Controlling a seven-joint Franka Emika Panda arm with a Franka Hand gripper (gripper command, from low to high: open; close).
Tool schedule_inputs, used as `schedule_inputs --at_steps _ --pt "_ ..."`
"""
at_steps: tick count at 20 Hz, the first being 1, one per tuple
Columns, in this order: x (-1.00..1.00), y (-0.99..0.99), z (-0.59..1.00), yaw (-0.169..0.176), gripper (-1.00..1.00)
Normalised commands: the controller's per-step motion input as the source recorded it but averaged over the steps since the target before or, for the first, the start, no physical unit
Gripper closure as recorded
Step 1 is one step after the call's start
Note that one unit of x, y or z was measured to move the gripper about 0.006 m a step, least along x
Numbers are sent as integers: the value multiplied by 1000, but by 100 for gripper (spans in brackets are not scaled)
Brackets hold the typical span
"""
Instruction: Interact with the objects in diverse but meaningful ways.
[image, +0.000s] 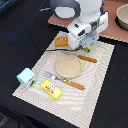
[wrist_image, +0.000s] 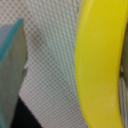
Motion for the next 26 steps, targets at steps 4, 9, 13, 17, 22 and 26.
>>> schedule_inputs --at_steps 4,9,13,17,22,26 --pt "-43 123 663 -3 -100" --pt "-335 22 325 47 -100" --pt "-599 -22 39 118 -100" --pt "-727 -204 -221 82 -100" --pt "-855 -231 -293 69 -100" --pt "-914 -256 -361 54 -100"
